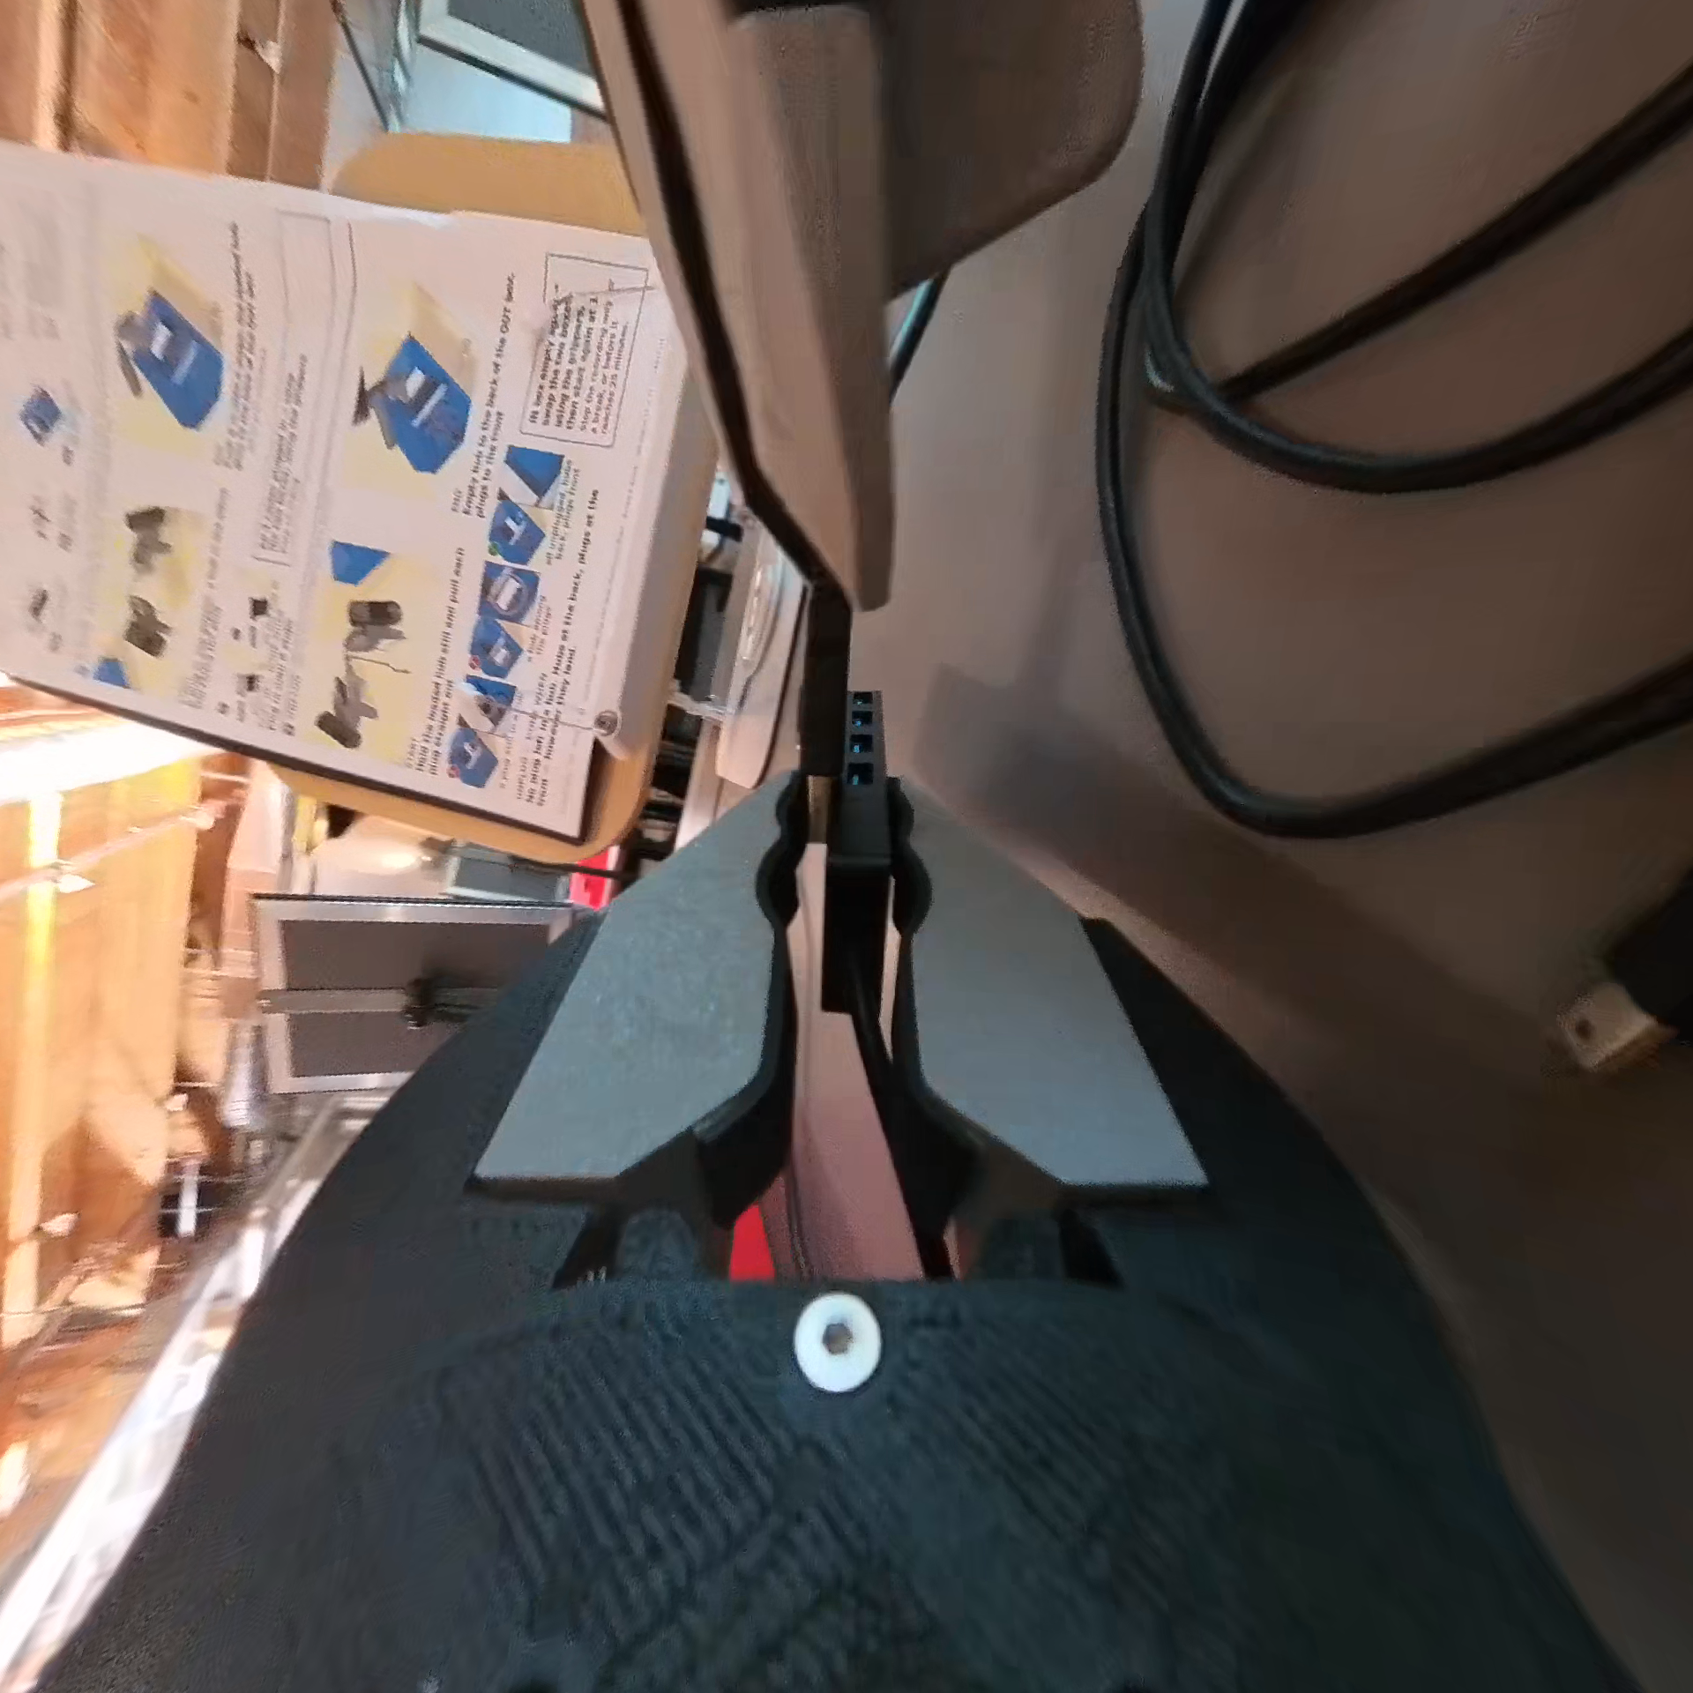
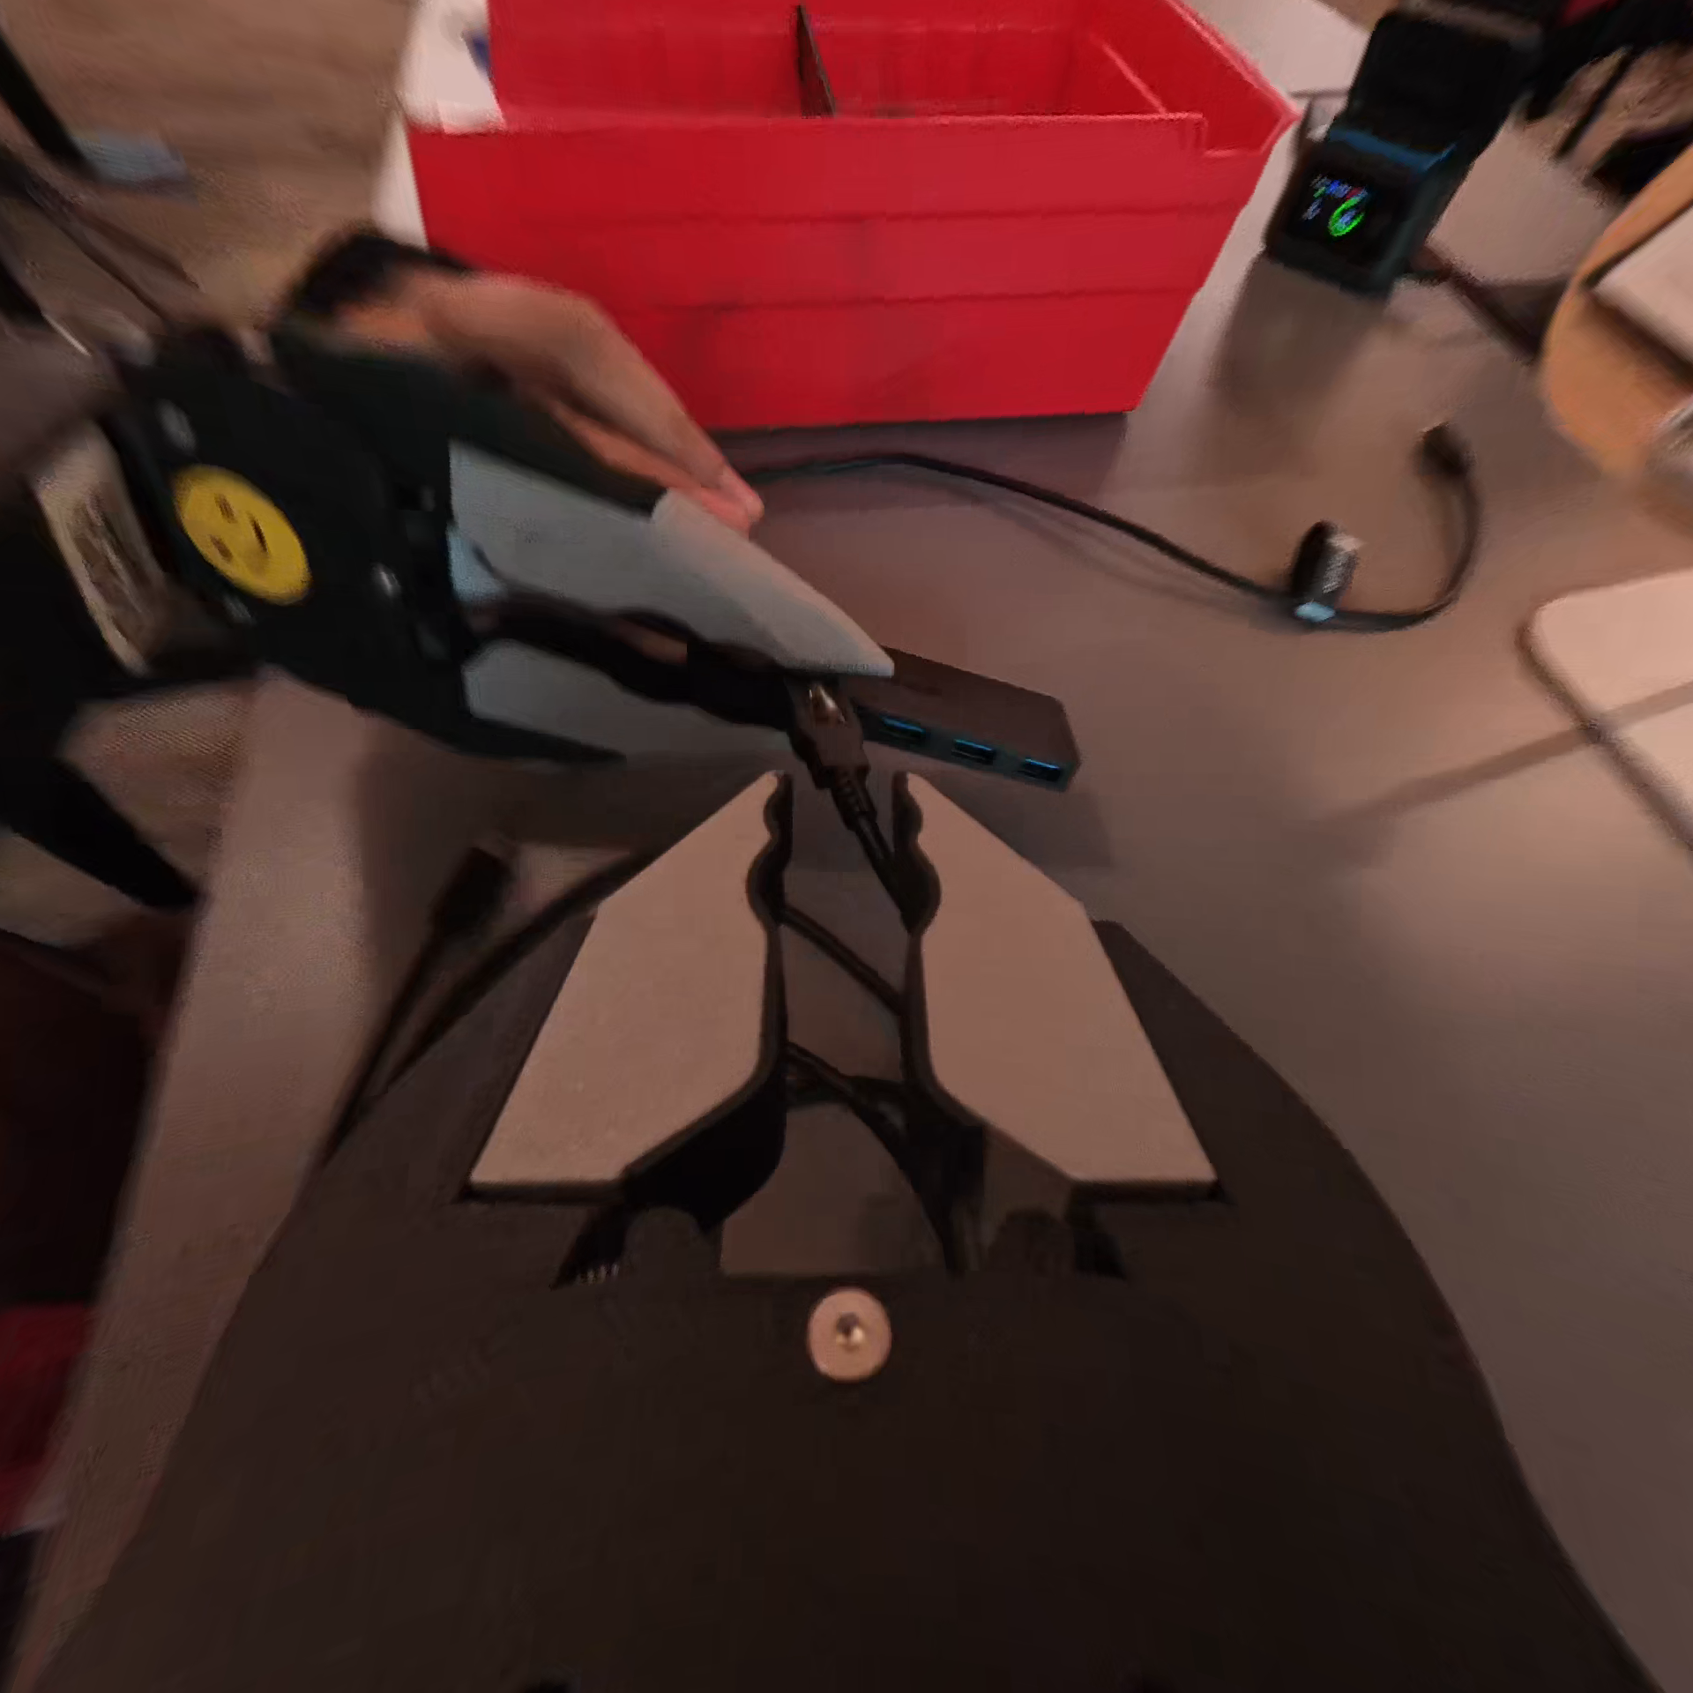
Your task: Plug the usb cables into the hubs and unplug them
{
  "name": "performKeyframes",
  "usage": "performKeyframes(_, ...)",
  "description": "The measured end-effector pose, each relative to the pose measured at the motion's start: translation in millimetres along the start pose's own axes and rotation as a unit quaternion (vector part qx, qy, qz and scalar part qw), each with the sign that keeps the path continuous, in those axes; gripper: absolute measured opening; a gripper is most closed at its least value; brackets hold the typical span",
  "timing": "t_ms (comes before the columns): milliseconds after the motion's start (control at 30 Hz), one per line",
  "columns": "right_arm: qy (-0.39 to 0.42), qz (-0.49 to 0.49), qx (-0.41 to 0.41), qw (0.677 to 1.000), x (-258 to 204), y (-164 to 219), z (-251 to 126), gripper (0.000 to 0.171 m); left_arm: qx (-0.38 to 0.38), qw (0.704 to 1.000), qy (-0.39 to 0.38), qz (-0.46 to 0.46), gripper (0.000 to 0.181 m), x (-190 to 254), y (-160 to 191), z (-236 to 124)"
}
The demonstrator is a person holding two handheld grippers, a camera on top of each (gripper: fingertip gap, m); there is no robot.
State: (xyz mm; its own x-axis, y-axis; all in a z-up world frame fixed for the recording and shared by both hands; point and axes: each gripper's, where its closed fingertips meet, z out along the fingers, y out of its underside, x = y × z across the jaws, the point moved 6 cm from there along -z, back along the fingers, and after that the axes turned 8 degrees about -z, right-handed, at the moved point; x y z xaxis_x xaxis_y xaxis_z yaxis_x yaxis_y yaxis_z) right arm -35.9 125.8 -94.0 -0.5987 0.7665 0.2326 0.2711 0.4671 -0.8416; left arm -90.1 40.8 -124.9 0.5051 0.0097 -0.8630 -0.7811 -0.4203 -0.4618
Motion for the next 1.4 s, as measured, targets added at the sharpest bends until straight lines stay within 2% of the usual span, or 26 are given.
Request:
performKeyframes(167,0.125,-0.218,-0.048,0.967,-22,-8,9,0.025,0.023,0.998,0.039,-0.039,0.015,1,0,-3)
performKeyframes(267,0.154,-0.276,-0.081,0.945,-27,-4,15,0.010,0.019,0.998,0.050,-0.024,0.015,6,0,-2)
performKeyframes(367,0.147,-0.254,-0.086,0.952,-24,-3,15,0.010,0.024,0.999,0.035,-0.012,0.016,6,-1,-1)
performKeyframes(467,0.132,-0.187,-0.075,0.971,-15,-3,9,0.010,0.027,0.999,-0.016,0.018,0.018,1,-2,-2)
performKeyframes(567,0.149,-0.110,-0.069,0.980,3,1,-1,0.007,0.027,0.995,-0.077,0.061,0.009,-9,-1,-5)
performKeyframes(667,0.076,0.009,-0.037,0.996,8,3,-5,0.006,0.026,0.992,-0.100,0.075,0.009,-15,-5,-9)
performKeyframes(767,-0.033,0.132,0.038,0.990,7,-3,-11,0.006,0.039,0.981,-0.143,0.126,0.009,-20,-9,-13)
performKeyframes(833,-0.123,0.220,0.082,0.964,6,-3,-15,0.006,0.050,0.970,-0.175,0.163,0.009,-22,-11,-15)
performKeyframes(967,-0.274,0.368,0.127,0.879,3,2,-14,0.006,0.089,0.958,-0.204,0.182,0.009,-27,-19,-24)
performKeyframes(1033,-0.316,0.386,0.130,0.857,-2,1,-13,0.005,0.099,0.955,-0.201,0.196,0.009,-25,-19,-26)
performKeyframes(1133,-0.329,0.393,0.115,0.851,-7,3,-9,0.006,0.115,0.944,-0.205,0.230,0.009,-22,-18,-30)
performKeyframes(1267,-0.378,0.441,0.124,0.804,-10,4,-6,0.006,0.131,0.931,-0.219,0.260,0.010,-21,-18,-36)
performKeyframes(1400,-0.409,0.457,0.117,0.781,-17,5,-2,0.006,0.156,0.920,-0.227,0.279,0.009,-16,-25,-40)
